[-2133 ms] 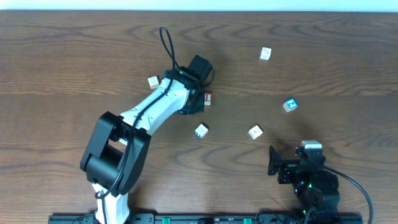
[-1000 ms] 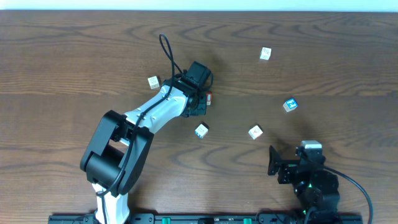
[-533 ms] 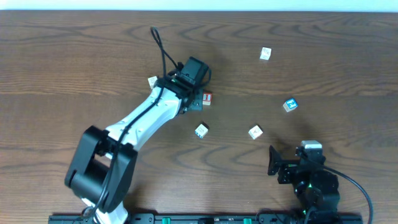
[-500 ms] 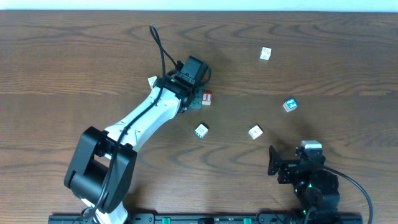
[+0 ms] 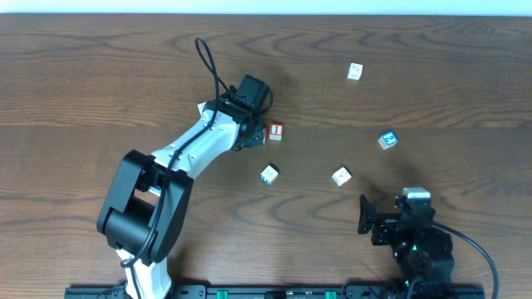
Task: Spell out Ai2
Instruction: 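Lower the 'A' block next to 'I' and release it, then push the 'A' block upright against the 'I' block with left gripper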
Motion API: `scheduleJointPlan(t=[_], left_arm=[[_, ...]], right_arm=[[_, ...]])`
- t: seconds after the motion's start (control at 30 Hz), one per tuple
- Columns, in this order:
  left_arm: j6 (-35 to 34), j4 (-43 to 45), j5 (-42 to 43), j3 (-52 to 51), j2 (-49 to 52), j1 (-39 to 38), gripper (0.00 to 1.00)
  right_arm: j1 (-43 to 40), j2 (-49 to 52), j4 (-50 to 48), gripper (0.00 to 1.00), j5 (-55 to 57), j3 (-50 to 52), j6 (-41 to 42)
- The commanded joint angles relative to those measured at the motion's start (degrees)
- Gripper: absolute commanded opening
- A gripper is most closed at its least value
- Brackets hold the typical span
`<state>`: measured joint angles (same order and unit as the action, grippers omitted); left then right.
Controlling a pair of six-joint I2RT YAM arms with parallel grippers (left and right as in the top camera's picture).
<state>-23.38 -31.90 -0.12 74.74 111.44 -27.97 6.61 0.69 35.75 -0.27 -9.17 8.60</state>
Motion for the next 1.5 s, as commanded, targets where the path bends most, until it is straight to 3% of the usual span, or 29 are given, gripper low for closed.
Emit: scheduleJointPlan(t=[0.0, 0.23, 1.47], left_arm=[[-1.3, -1.1, 2.0, 0.3, 0.5, -0.2, 0.06], [-1.3, -2.0, 6.4, 0.3, 0.5, -0.6, 0.06], [-1.0, 0.4, 5.7, -0.8, 3.3, -3.3, 0.06]], right_arm=[[-0.4, -0.4, 0.0, 0.99, -0.4, 0.3, -0.3], [-0.4, -0.4, 0.0, 0.99, -0.4, 0.3, -0.3], [-0.4, -0.4, 0.0, 0.99, -0.4, 0.3, -0.3]])
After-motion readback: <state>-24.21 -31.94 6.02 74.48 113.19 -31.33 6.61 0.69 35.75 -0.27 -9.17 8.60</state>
